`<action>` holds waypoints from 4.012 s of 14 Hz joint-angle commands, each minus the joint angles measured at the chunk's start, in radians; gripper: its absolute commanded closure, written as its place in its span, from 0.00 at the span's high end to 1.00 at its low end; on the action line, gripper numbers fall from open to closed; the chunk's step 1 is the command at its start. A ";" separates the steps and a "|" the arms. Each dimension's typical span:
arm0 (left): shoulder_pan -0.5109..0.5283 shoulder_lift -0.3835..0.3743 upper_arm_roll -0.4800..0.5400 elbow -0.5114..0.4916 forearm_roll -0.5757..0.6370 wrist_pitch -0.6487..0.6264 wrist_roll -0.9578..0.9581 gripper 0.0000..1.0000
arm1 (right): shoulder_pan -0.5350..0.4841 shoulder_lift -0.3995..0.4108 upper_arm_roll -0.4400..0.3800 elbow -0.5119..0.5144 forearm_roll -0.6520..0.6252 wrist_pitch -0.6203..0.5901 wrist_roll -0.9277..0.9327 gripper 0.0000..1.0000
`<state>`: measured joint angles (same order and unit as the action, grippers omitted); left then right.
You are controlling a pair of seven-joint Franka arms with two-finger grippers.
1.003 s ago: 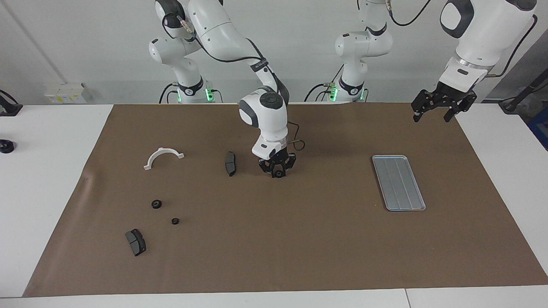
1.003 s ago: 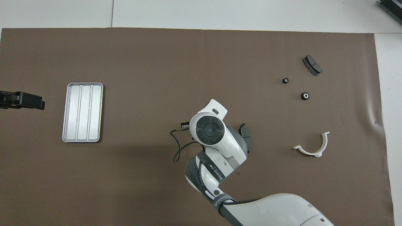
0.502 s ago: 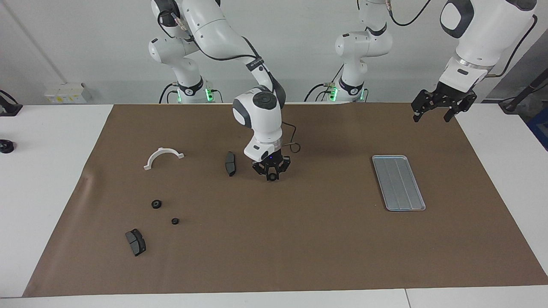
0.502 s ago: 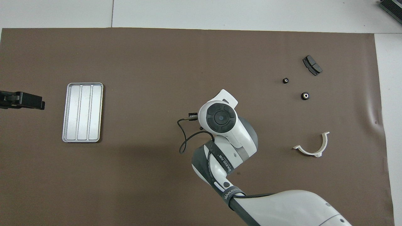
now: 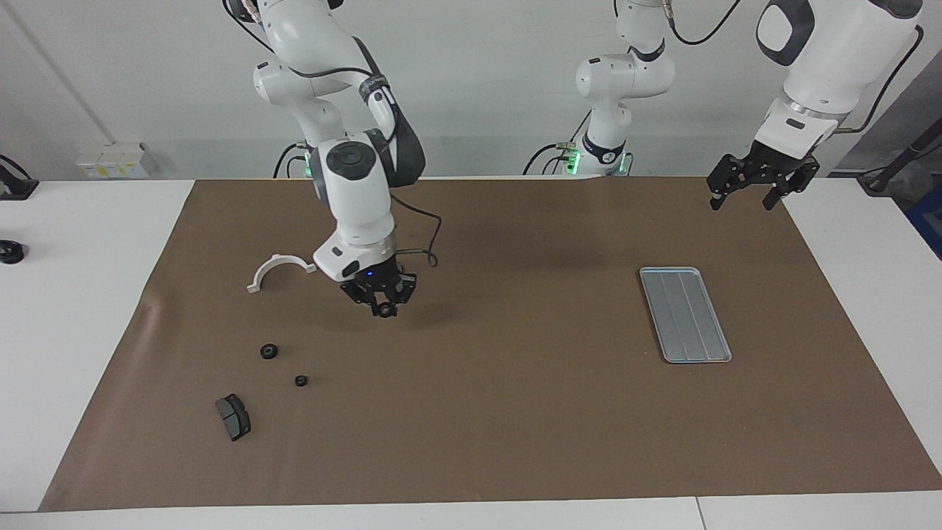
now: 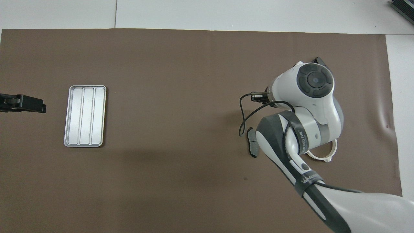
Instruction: Place bearing gear from tray to pile
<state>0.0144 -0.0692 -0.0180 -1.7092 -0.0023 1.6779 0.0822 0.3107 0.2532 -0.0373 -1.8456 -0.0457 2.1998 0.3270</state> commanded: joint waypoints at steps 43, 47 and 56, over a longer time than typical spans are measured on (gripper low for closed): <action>0.009 -0.029 -0.002 -0.027 -0.008 -0.004 0.010 1.00 | -0.311 -0.367 0.011 0.175 0.036 -0.644 -0.192 1.00; 0.009 -0.027 -0.002 -0.027 -0.008 -0.004 0.010 1.00 | -0.318 -0.373 0.013 0.201 0.026 -0.689 -0.265 1.00; 0.009 -0.029 -0.002 -0.027 -0.008 -0.004 0.010 1.00 | -0.314 -0.376 0.011 0.192 0.033 -0.681 -0.276 1.00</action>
<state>0.0144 -0.0692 -0.0180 -1.7092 -0.0023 1.6779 0.0822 0.0058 -0.1074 -0.0314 -1.6427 -0.0250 1.5282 0.0734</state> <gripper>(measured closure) 0.000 0.000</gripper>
